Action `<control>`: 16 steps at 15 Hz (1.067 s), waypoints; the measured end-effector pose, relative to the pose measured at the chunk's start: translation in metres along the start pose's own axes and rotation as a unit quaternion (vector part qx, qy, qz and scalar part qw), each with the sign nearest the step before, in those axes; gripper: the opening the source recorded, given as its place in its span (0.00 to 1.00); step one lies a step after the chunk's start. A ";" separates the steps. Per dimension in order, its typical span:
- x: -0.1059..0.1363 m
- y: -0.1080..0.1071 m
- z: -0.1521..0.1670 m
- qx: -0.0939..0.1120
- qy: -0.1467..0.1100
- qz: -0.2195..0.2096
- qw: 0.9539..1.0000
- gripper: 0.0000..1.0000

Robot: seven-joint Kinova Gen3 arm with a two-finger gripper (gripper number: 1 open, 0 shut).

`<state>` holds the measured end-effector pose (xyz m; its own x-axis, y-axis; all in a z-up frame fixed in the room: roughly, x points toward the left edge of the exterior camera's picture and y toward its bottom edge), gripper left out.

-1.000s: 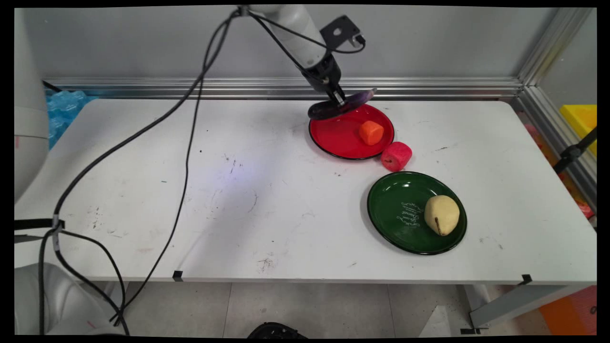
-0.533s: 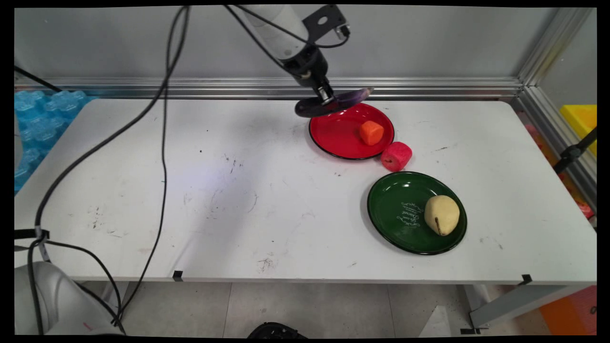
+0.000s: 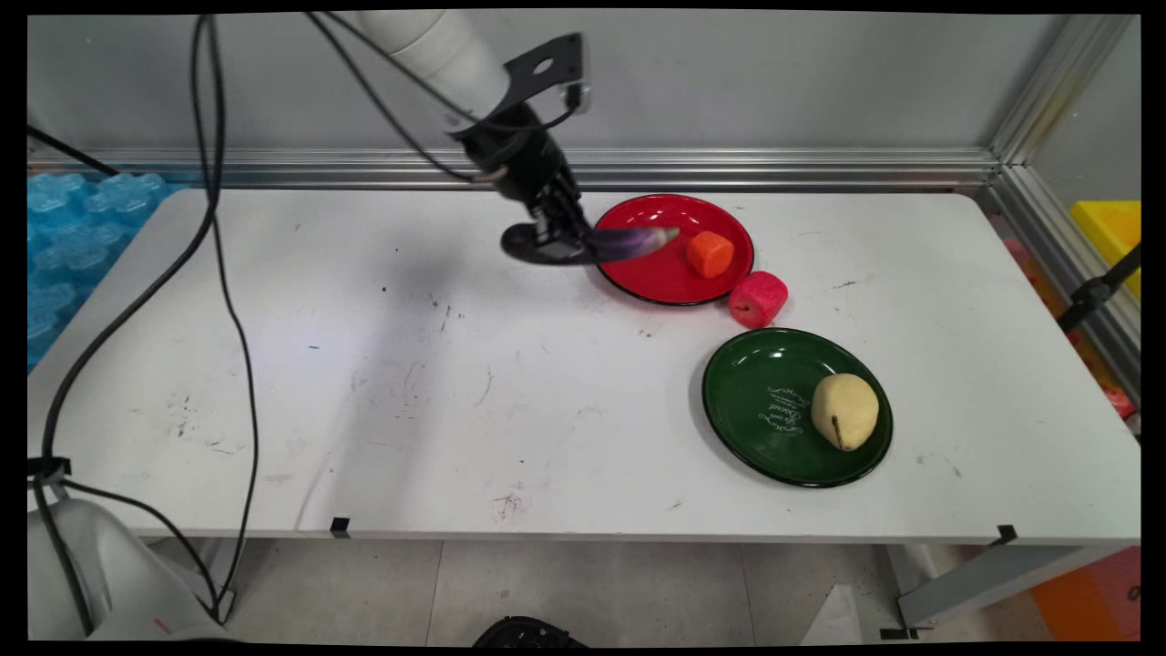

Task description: Place the picked object on the table

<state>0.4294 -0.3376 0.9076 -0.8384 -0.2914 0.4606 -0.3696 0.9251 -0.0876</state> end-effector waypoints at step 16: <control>-0.034 0.108 0.045 -0.083 -0.015 0.048 0.995 0.00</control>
<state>0.3996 -0.2384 0.8427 -0.8792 -0.2044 0.4304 -0.2177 0.9758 0.0188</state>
